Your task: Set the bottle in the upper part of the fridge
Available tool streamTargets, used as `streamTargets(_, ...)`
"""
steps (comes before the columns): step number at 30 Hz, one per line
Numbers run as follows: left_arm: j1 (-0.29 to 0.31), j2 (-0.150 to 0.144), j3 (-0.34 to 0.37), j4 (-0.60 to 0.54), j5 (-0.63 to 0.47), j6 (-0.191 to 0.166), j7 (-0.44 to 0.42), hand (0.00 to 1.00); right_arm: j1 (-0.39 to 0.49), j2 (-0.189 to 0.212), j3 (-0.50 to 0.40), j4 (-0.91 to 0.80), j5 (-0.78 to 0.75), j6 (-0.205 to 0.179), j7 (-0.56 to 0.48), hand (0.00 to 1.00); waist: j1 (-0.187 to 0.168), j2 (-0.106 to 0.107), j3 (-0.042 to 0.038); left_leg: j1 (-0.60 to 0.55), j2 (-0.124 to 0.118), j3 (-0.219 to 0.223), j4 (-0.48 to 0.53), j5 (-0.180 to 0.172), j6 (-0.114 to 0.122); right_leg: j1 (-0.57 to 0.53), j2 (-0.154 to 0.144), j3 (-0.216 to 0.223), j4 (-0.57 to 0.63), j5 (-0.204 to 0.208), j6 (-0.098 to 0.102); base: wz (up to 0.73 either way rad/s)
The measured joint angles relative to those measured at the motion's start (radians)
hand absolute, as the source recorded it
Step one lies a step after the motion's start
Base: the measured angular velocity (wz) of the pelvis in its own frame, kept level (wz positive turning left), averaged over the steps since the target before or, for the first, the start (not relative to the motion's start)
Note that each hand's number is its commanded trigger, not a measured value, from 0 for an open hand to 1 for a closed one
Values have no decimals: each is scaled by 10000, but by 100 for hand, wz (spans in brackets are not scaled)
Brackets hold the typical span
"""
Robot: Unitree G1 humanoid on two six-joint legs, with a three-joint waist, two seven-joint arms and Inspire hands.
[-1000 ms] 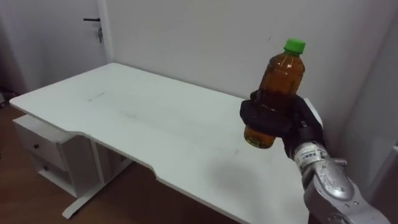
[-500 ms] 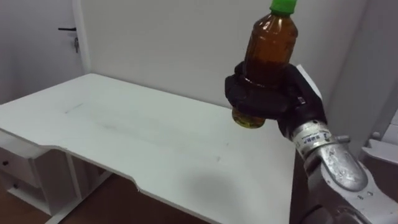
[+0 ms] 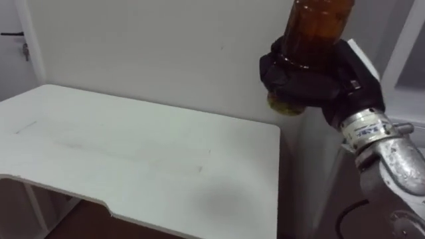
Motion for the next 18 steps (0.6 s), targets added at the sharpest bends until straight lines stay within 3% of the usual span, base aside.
streamTargets(5,-29,20,0,-3,10,-66,-113,0,1,-465,-195,-3,-8,0,16,100,-328,-6,-4,65,66,232,-91,-13,-5,-13,23,127,2,13,-18,-13)
streamTargets(7,-27,51,39,-3,23,-66,-176,0,1,-508,-354,-5,17,5,87,100,-550,-22,-15,82,91,307,-125,-15,-9,-43,31,126,2,20,-28,-11)
streamTargets(18,54,80,98,-20,36,-64,-129,0,288,-547,-1388,37,644,76,-142,100,-861,-78,-32,254,191,515,-144,-73,-55,13,91,187,-2,49,-64,-7)
